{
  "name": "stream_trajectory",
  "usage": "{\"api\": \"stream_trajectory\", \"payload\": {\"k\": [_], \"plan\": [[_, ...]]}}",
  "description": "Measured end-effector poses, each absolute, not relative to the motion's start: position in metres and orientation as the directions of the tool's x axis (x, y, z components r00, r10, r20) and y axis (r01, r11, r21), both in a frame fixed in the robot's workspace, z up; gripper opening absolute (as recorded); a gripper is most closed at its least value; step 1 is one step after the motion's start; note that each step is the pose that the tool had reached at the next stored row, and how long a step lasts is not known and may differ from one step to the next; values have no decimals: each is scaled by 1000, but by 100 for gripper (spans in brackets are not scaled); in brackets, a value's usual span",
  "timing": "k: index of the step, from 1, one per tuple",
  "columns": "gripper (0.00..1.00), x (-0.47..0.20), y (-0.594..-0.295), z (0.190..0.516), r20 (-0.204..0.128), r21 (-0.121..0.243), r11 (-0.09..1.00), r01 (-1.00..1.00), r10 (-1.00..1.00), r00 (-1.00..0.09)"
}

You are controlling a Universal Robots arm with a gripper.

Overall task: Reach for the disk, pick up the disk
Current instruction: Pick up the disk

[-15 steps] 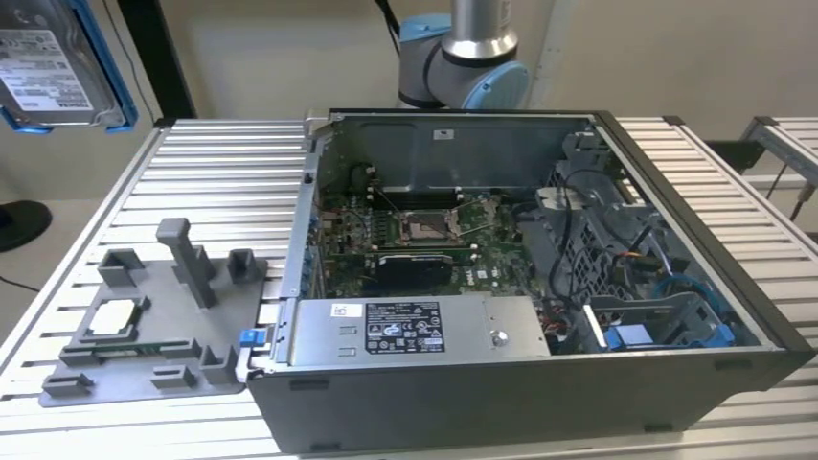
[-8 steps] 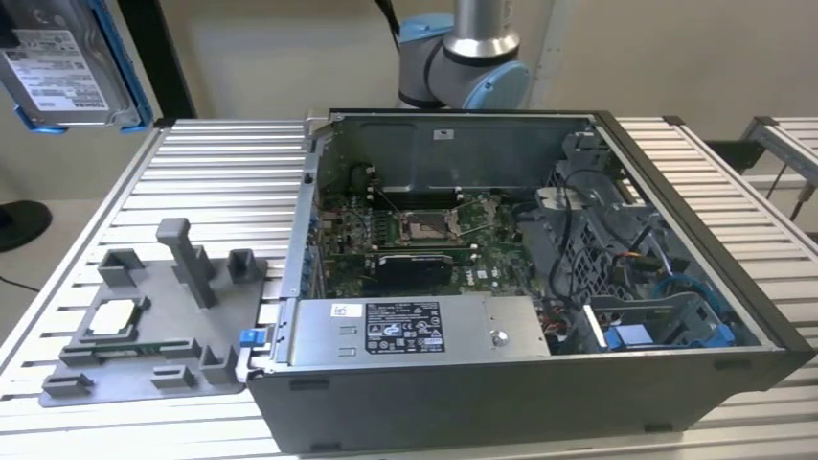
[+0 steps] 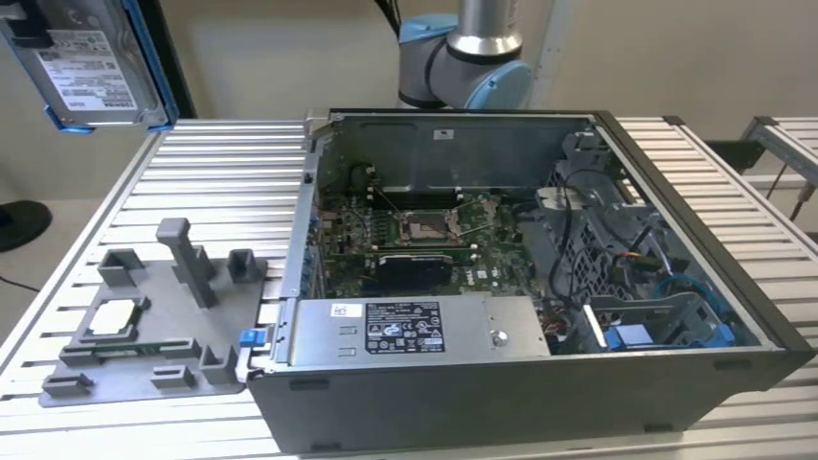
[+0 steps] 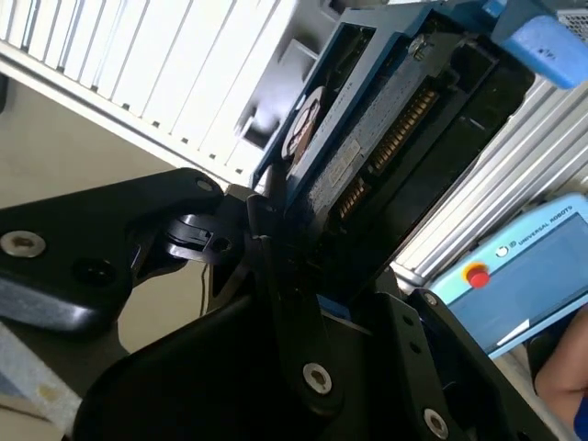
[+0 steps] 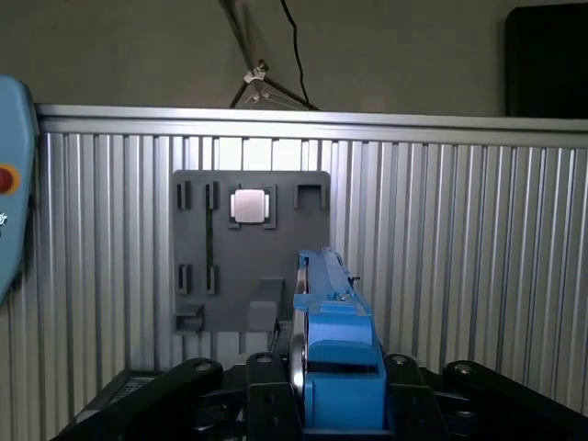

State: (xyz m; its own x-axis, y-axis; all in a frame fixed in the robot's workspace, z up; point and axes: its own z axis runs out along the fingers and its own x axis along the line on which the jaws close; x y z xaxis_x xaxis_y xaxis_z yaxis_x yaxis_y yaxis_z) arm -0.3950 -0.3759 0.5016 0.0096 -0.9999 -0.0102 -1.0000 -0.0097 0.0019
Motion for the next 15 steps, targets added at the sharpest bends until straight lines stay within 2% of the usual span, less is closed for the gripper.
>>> {"api": "stream_trajectory", "payload": {"k": [15], "plan": [[0, -344, -376, 502, -10, 2, -10, -1000, -1000, 10]]}}
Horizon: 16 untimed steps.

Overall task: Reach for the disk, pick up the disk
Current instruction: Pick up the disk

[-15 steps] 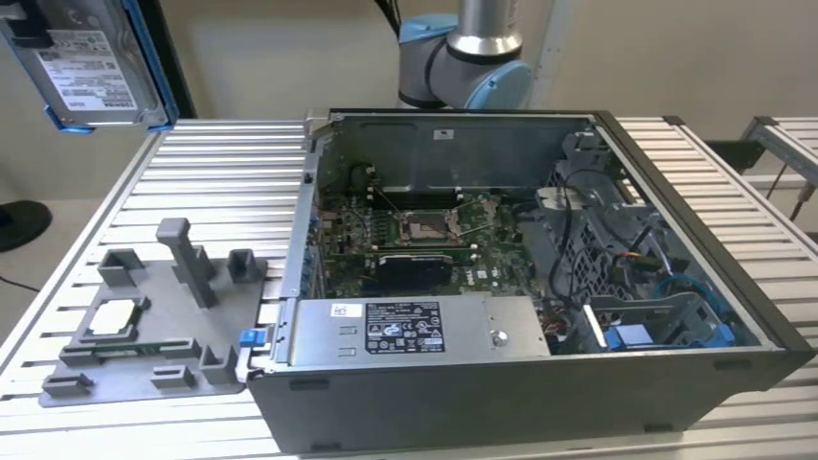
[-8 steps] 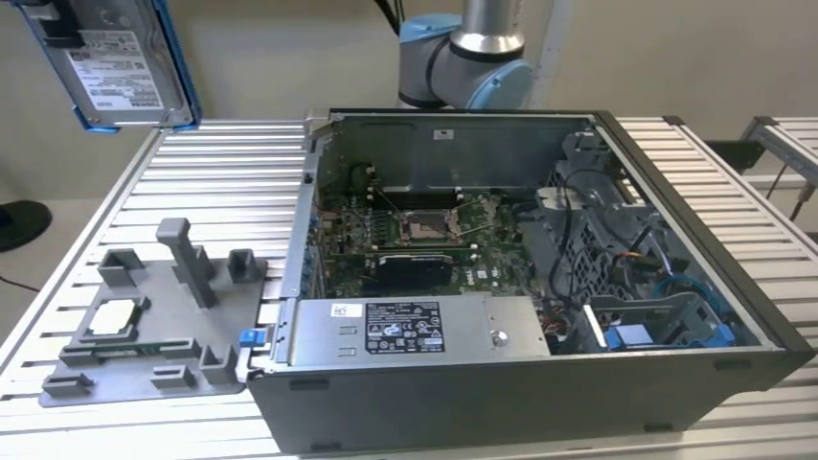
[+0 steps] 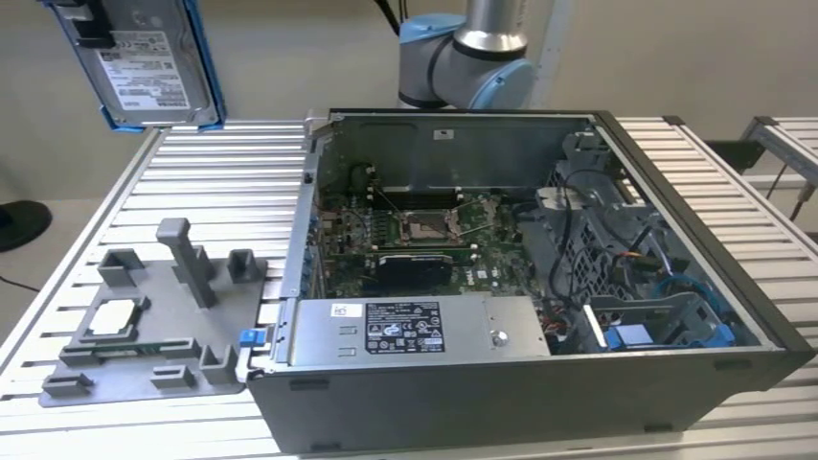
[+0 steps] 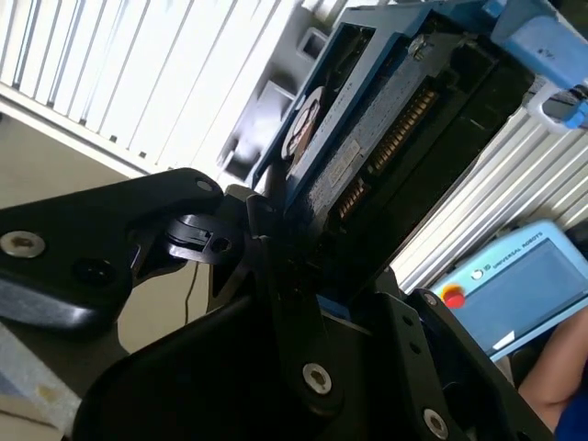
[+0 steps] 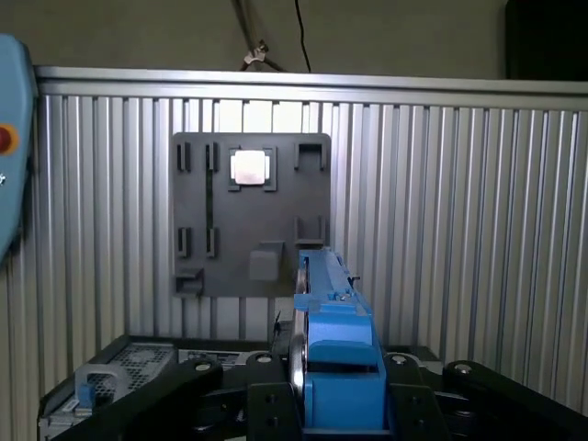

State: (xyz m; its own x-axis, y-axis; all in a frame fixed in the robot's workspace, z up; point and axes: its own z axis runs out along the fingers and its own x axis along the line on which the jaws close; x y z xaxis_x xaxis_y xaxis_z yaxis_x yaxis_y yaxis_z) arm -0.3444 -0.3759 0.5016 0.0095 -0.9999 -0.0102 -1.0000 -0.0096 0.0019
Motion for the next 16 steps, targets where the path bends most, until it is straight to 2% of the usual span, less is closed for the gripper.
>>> {"api": "stream_trajectory", "payload": {"k": [16], "plan": [[0, -281, -376, 502, -10, 2, -10, -1000, -1000, 10]]}}
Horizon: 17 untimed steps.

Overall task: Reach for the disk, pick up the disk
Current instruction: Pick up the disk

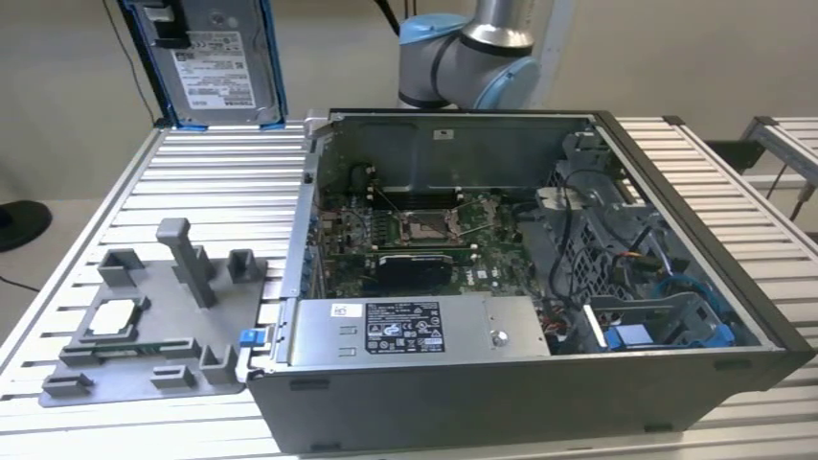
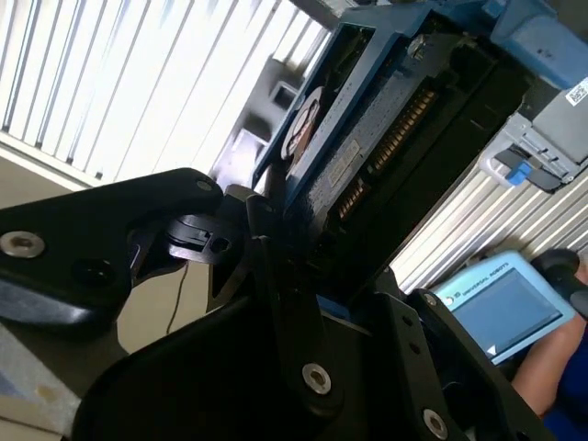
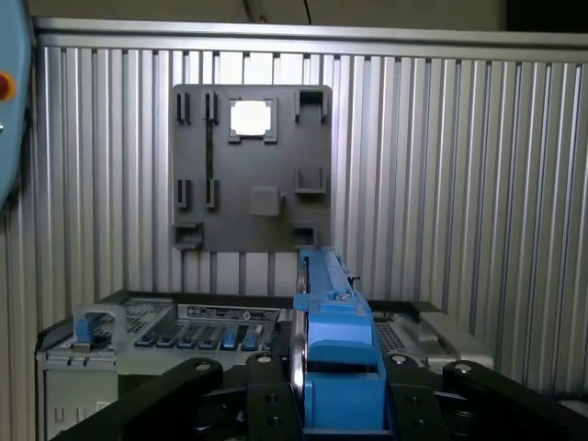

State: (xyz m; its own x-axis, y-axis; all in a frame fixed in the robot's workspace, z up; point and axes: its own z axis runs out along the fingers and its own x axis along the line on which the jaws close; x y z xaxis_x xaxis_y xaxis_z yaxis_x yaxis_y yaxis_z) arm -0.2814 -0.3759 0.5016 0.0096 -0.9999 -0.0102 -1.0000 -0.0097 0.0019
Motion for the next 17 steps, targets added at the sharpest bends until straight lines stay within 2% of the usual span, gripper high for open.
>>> {"api": "stream_trajectory", "payload": {"k": [17], "plan": [[0, -209, -376, 502, -10, 2, -10, -1000, -1000, 10]]}}
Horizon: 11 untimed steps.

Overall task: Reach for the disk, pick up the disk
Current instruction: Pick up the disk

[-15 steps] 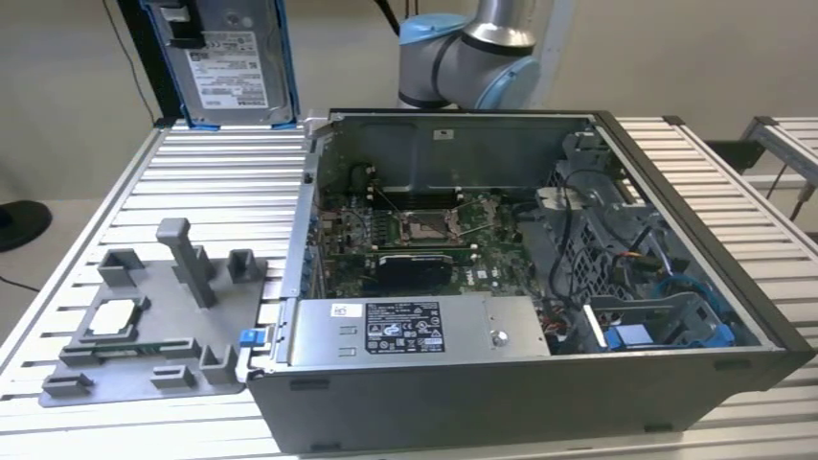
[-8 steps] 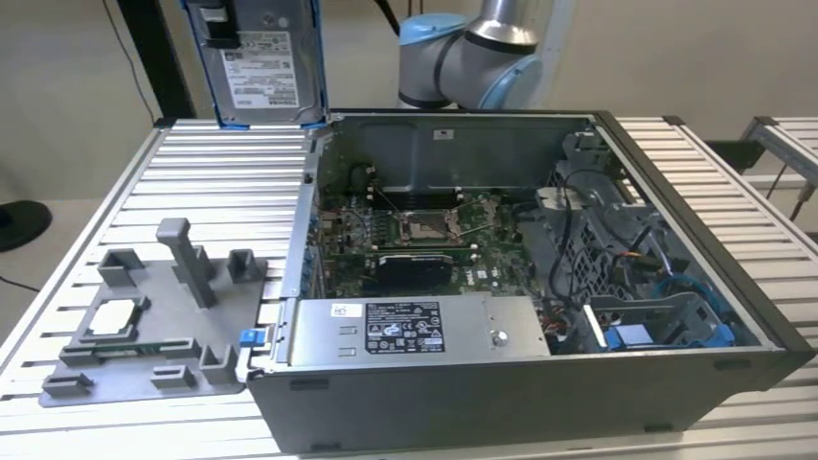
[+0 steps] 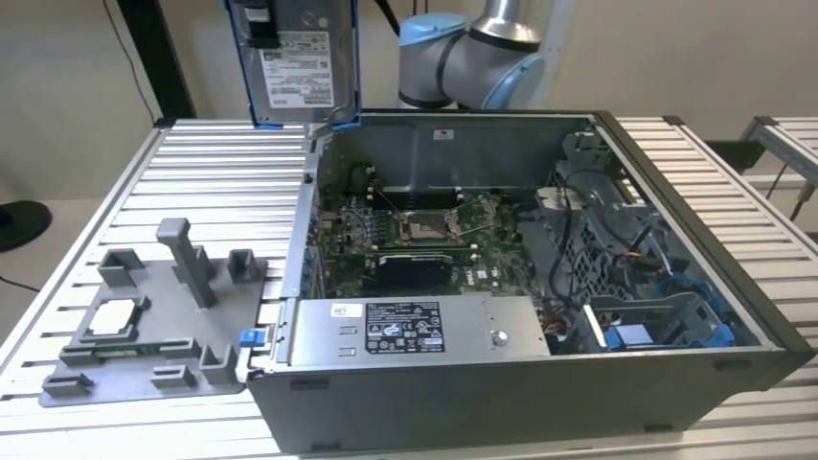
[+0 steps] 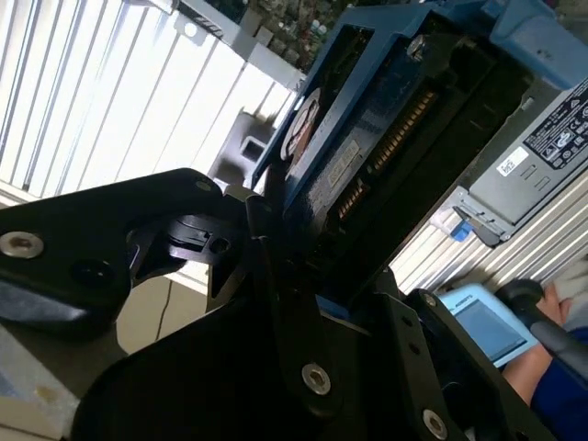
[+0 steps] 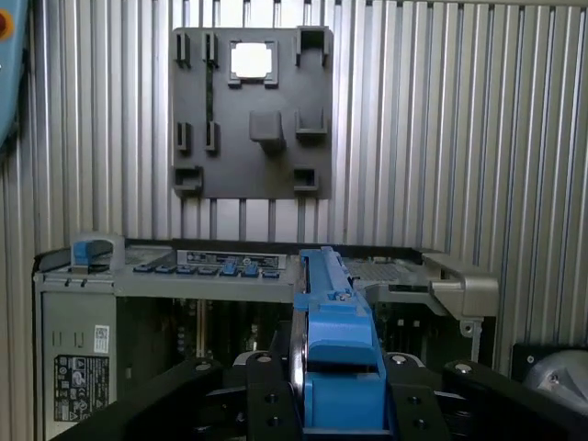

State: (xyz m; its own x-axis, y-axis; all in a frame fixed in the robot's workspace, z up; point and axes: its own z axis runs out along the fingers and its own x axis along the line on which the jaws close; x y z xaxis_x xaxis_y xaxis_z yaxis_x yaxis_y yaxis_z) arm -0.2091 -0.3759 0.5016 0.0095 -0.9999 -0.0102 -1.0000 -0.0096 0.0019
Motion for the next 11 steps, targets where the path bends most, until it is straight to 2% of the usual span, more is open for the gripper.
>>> {"api": "stream_trajectory", "payload": {"k": [11], "plan": [[0, -161, -376, 502, -10, 2, -10, -1000, -1000, 10]]}}
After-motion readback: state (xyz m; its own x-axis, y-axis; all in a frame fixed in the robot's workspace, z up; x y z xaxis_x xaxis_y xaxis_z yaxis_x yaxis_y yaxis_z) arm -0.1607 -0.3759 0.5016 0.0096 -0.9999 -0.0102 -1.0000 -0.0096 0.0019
